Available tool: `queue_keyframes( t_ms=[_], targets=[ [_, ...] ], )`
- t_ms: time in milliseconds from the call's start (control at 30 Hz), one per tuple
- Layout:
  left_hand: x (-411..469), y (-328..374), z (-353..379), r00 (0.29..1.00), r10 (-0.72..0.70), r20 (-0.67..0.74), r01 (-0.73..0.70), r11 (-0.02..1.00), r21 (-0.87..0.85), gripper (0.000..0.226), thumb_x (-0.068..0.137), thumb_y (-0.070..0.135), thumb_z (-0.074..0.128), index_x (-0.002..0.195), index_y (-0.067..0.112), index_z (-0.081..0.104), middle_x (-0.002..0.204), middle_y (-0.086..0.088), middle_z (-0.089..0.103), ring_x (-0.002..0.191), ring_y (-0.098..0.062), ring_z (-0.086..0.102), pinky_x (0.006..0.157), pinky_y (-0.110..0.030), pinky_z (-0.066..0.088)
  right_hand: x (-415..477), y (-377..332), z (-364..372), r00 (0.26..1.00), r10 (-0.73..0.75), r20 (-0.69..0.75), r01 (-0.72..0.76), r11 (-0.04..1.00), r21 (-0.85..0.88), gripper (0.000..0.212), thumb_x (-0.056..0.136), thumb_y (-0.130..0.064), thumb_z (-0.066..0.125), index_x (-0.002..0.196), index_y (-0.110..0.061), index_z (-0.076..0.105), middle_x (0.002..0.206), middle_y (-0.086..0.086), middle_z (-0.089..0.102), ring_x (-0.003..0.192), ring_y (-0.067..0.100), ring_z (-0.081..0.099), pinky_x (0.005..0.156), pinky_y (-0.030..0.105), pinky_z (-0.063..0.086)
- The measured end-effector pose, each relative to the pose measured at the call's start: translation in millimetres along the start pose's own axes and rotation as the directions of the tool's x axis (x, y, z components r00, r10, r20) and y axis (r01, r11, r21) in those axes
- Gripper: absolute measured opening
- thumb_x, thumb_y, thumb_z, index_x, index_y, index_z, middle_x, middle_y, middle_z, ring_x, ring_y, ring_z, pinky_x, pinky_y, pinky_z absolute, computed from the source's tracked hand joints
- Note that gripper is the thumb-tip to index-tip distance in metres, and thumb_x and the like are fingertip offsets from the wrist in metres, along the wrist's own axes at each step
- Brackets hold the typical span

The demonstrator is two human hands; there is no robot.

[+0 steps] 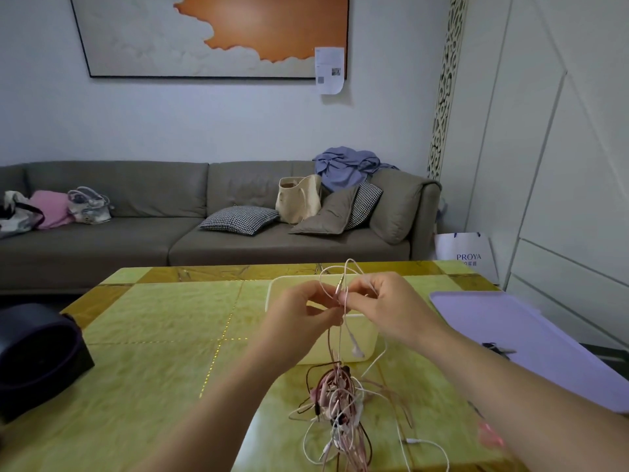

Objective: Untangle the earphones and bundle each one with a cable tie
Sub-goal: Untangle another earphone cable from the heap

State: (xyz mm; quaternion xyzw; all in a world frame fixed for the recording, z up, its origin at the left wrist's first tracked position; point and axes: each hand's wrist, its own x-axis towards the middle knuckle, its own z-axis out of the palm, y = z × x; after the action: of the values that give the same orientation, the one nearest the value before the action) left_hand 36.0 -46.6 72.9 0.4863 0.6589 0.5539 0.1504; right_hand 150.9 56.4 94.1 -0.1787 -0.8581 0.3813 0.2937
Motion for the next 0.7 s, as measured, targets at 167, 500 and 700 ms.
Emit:
queue_keyframes(
  t_ms=[167, 500, 700],
  targets=[
    [2, 3, -6, 0.997, -0.071, -0.001, 0.071, 0.988, -0.137, 0.009, 0.087, 0.008, 0.064, 0.088, 0.016, 0.066, 0.07, 0.007, 0.064, 0.059, -0.004, 0.06, 0.07, -0.027, 0.056, 6, 2, -13, 0.991, 0.021, -0.132, -0.022, 1.0, -0.004, 0.014, 0.082, -0.011, 0.067, 0.071, -0.019, 0.069, 0.068, -0.009, 0.067, 0.058, -0.005, 0.053, 0.058, 0.012, 0.039],
    [5, -8, -21, 0.989, -0.148, 0.012, 0.144, 0.979, 0.142, 0.02, 0.095, 0.03, 0.052, 0.097, 0.022, 0.071, 0.069, 0.008, 0.055, 0.052, -0.005, 0.041, 0.051, -0.017, 0.034, 15, -1, -36, 0.976, 0.134, -0.174, -0.103, 0.979, 0.174, 0.01, 0.093, -0.014, 0.056, 0.085, -0.011, 0.062, 0.084, 0.009, 0.073, 0.036, -0.003, 0.045, 0.043, 0.011, 0.033],
    [3, -7, -3, 0.992, -0.042, 0.116, -0.008, 0.915, 0.402, 0.034, 0.088, 0.034, 0.062, 0.122, 0.031, 0.058, 0.121, 0.013, 0.052, 0.107, -0.002, 0.049, 0.092, -0.018, 0.036, 20, -22, -31, 0.988, 0.043, -0.151, -0.018, 0.987, 0.16, 0.011, 0.093, -0.016, 0.057, 0.085, -0.011, 0.063, 0.073, 0.001, 0.07, 0.04, -0.003, 0.046, 0.048, 0.011, 0.034]
  ],
)
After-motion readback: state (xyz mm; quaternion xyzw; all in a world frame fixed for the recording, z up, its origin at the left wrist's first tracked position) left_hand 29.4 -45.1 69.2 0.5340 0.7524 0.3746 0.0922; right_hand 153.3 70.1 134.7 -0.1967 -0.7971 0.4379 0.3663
